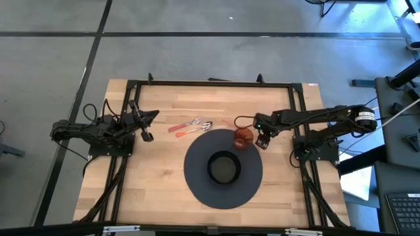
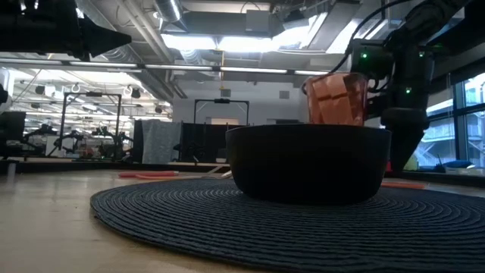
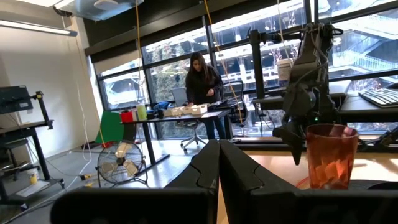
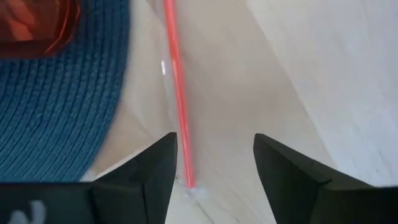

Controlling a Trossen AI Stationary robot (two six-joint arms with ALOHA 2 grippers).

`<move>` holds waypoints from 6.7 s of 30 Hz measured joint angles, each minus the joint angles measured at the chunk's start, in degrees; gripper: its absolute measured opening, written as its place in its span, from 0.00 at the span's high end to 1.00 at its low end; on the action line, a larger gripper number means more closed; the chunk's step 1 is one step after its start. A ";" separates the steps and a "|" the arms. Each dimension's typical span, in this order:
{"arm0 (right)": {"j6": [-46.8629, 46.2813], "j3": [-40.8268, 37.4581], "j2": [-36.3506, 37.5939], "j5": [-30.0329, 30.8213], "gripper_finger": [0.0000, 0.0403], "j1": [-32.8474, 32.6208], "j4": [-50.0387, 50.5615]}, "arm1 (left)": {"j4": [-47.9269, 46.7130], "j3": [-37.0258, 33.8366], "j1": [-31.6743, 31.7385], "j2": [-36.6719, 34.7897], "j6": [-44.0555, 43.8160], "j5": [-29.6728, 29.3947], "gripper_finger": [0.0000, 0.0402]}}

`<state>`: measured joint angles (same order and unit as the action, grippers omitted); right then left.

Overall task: Pick & Place Utensil
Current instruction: Put the orange drinking straw into the orange cup

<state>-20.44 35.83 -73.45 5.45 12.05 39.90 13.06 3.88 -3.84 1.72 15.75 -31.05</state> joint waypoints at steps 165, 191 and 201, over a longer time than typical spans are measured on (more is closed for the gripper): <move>36.29 96.30 -36.51 8.67 1.00 0.09 27.23 | -0.79 0.00 0.00 0.00 -0.02 -2.27 0.99; 39.57 53.54 0.61 -2.17 1.00 -18.34 -14.41 | -1.27 0.00 -0.01 0.00 0.00 -2.32 0.99; 32.83 23.14 24.60 -2.54 1.00 -18.18 -43.66 | -1.27 0.00 0.00 0.00 0.00 -2.38 0.99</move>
<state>12.39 58.97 -48.85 2.92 -6.13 -3.76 11.79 3.88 -3.84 1.72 15.75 -33.43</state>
